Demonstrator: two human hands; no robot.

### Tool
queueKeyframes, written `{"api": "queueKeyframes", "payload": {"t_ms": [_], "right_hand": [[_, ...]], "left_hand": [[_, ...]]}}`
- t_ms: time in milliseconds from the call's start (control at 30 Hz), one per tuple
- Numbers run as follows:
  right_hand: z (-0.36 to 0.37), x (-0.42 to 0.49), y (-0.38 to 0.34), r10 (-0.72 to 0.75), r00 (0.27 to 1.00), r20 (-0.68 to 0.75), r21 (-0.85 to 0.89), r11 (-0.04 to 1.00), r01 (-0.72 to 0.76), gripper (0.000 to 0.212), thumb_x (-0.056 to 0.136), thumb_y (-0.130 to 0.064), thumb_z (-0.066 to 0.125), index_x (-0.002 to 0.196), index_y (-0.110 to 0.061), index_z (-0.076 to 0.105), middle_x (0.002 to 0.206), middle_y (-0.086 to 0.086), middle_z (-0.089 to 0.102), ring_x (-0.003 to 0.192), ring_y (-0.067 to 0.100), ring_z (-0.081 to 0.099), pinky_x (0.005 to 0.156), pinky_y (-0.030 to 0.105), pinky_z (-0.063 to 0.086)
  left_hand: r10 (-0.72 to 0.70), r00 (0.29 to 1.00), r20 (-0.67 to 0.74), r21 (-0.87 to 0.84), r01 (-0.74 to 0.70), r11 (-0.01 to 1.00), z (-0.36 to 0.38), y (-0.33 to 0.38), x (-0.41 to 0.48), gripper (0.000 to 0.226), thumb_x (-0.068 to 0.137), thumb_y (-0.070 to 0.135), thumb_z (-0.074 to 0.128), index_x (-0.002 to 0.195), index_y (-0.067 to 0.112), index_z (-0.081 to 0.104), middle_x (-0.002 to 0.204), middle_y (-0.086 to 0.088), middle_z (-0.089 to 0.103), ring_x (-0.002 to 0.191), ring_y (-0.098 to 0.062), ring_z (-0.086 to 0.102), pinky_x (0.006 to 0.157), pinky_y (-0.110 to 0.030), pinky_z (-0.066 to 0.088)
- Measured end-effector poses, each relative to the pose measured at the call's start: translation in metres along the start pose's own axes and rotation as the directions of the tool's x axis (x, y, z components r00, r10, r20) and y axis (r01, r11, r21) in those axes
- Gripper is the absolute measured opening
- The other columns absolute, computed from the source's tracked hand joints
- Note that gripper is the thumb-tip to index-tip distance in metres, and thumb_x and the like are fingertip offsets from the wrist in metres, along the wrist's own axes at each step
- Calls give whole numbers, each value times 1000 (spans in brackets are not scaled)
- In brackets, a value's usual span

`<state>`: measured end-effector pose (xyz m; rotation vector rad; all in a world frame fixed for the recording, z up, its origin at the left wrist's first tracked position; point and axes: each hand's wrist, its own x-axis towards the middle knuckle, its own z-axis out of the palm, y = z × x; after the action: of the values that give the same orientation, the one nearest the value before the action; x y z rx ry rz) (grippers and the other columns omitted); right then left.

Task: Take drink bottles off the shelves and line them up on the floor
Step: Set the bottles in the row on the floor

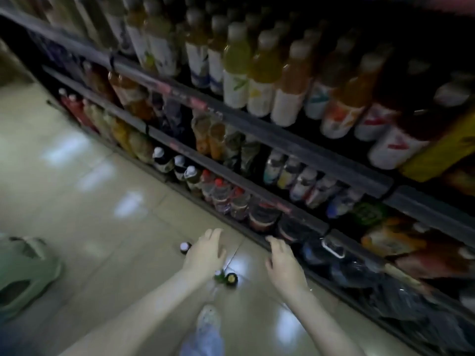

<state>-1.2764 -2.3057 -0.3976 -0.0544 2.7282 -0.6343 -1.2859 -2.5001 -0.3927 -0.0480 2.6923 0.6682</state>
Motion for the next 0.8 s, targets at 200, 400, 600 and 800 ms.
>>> {"api": "queueKeyframes", "payload": {"t_ms": [200, 400, 600, 800], "right_hand": [[199, 82, 1, 96, 959, 266, -55, 995, -84, 63, 72, -9, 76, 130, -10, 52, 116, 9, 63, 100, 24, 64, 81, 27, 51], [392, 153, 31, 88, 918, 387, -262, 965, 18, 75, 59, -7, 85, 128, 0, 55, 117, 20, 60, 95, 28, 65, 75, 27, 55], [494, 197, 57, 105, 901, 420, -469, 875, 116, 53, 92, -1, 42, 142, -10, 27, 138, 21, 35, 120, 35, 46, 91, 38, 45], [450, 189, 35, -106, 863, 493, -373, 871, 320, 38, 65, -1, 78, 101, 3, 65, 107, 19, 59, 91, 34, 62, 63, 34, 54]], "left_hand": [[-105, 983, 148, -65, 116, 991, 71, -158, 67, 52, 80, 33, 37, 119, 7, 58, 100, -10, 62, 73, -31, 66, 53, -29, 47], [-112, 968, 226, -22, 120, 993, 187, -271, 112, 49, 92, 26, 38, 139, 14, 40, 139, -4, 41, 117, -27, 49, 87, -38, 47], [-143, 962, 233, -63, 161, 985, 255, -325, 111, 52, 96, 20, 47, 145, 20, 31, 148, 4, 31, 124, -19, 44, 88, -31, 43], [-121, 959, 255, -107, 152, 983, 236, -328, 91, 57, 95, 20, 50, 147, 20, 27, 152, 5, 25, 128, -17, 41, 92, -24, 38]]}}
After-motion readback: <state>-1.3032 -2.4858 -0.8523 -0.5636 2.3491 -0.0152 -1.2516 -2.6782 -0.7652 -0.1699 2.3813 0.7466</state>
